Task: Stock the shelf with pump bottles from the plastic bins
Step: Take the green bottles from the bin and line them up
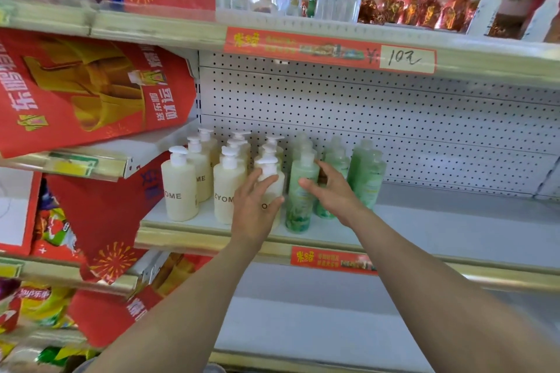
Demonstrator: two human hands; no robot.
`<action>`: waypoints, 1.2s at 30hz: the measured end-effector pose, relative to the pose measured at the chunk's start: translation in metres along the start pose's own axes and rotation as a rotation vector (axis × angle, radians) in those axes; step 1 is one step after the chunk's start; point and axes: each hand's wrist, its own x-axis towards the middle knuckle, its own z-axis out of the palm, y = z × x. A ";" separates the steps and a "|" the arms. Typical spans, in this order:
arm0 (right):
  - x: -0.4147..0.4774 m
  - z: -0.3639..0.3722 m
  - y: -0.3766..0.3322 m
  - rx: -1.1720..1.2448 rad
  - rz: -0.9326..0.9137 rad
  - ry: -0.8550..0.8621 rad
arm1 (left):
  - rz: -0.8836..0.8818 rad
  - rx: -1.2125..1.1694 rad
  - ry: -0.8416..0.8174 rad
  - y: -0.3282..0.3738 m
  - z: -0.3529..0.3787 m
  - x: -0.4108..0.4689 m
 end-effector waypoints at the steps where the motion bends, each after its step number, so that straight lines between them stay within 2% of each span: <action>1: -0.002 0.001 -0.001 -0.019 -0.002 0.014 | -0.001 0.006 -0.011 0.000 0.000 0.000; 7: -0.017 0.010 -0.013 -0.163 0.054 0.085 | -0.029 0.063 -0.143 0.005 -0.012 0.003; 12: -0.034 0.010 -0.048 -0.343 0.038 0.354 | 0.033 0.148 -0.195 0.015 -0.053 0.014; 14: -0.044 0.014 -0.066 -0.456 -0.018 0.392 | 0.056 0.188 -0.167 0.017 -0.078 0.016; 17: -0.062 0.034 -0.097 -0.627 -0.100 0.344 | 0.063 0.239 -0.110 0.017 -0.120 0.015; 20: -0.080 0.067 -0.126 -0.691 -0.151 0.273 | 0.057 0.353 -0.078 0.014 -0.160 0.010; 25: -0.113 0.135 -0.150 -0.706 -0.072 0.208 | -0.038 0.401 -0.097 -0.002 -0.216 -0.018; 31: -0.147 0.199 -0.138 -0.624 -0.009 0.124 | -0.148 0.448 -0.189 -0.042 -0.256 -0.055; 36: -0.163 0.237 -0.098 -0.640 0.075 0.052 | -0.265 0.459 -0.274 -0.097 -0.256 -0.090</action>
